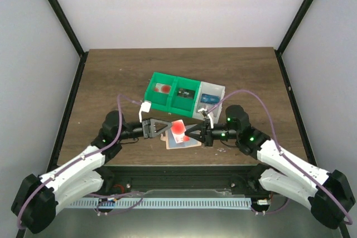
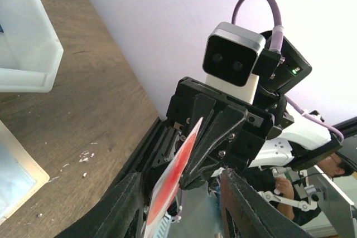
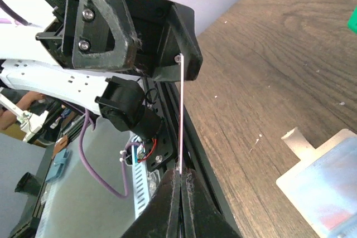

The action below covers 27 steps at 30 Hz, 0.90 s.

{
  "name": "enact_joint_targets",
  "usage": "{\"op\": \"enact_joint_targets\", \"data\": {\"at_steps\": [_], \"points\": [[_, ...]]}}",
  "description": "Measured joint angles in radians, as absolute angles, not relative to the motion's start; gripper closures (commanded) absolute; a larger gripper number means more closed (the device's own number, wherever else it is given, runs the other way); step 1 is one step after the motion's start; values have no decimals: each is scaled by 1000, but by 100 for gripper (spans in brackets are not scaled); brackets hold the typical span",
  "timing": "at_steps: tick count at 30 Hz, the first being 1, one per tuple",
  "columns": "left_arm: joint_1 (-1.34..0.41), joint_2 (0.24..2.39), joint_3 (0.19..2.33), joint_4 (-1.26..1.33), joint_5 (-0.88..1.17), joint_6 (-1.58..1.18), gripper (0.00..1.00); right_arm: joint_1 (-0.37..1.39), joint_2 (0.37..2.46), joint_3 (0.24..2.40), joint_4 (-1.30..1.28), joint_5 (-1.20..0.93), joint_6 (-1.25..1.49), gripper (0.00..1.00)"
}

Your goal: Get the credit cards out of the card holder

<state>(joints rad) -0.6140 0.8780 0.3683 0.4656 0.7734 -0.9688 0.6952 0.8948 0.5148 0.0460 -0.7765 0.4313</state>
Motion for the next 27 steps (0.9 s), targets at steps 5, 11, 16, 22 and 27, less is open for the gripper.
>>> {"op": "enact_joint_targets", "data": {"at_steps": [5,11,16,22,27], "points": [[-614,884,345,514,780,-989,63,695,873,512,106,-784,474,100],[-614,902,304,619,814,-1043,100,695,904,512,139,-815,492,100],[-614,879,281,664,815,-1049,100,695,906,512,144,-818,502,100],[-615,851,264,665,805,-1057,100,698,921,512,163,-830,513,92],[-610,849,254,683,786,-1079,100,695,925,511,159,-814,525,47]]}}
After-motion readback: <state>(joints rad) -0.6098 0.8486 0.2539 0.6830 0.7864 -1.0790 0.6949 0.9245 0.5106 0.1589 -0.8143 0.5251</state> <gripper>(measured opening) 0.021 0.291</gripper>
